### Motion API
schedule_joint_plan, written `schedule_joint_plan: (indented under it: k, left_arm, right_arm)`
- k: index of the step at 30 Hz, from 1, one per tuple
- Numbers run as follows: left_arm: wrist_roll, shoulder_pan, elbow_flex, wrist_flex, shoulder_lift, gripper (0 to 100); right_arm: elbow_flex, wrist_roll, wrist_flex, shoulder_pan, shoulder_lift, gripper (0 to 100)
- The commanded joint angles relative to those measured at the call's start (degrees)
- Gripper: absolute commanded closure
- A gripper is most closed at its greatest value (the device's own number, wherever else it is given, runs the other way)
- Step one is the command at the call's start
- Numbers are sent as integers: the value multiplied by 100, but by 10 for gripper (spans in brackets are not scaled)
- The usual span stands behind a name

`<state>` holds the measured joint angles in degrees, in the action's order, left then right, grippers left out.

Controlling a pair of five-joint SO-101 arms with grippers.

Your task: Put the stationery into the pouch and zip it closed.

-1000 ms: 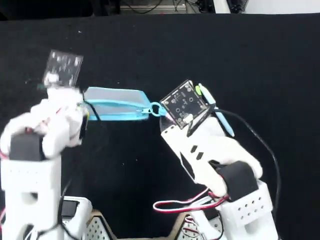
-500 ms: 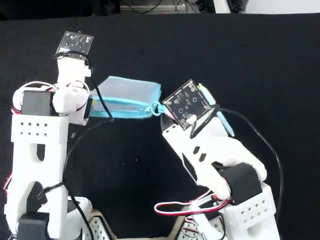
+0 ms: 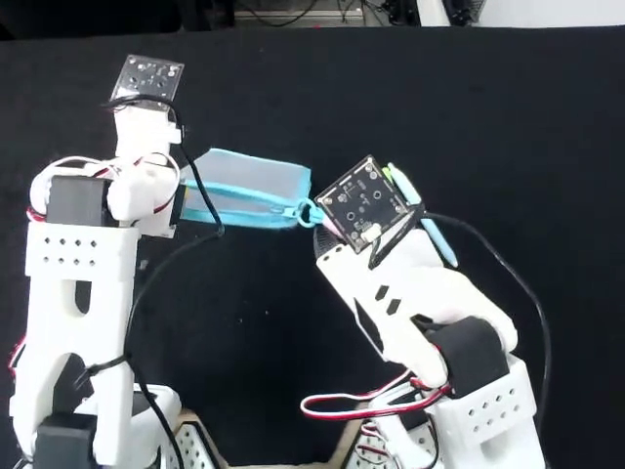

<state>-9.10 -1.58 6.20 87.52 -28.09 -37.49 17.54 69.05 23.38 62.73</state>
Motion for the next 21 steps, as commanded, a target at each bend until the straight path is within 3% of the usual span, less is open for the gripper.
schedule_joint_plan:
  k: [1,9,16,21]
  left_arm:
    - [114,101,-760,360,-273,970]
    - [105,84,-1886,1310,-158,970]
    - [114,48,-1684,1336,158,966]
    - [114,-110,-1727,1319,387,852]
  right_arm:
    - [215,18,-62,35,-40,833]
    - [796,9,141,651,-84,833]
    - [963,9,316,695,-778,832]
    - [1270,9,519,712,-1191,832]
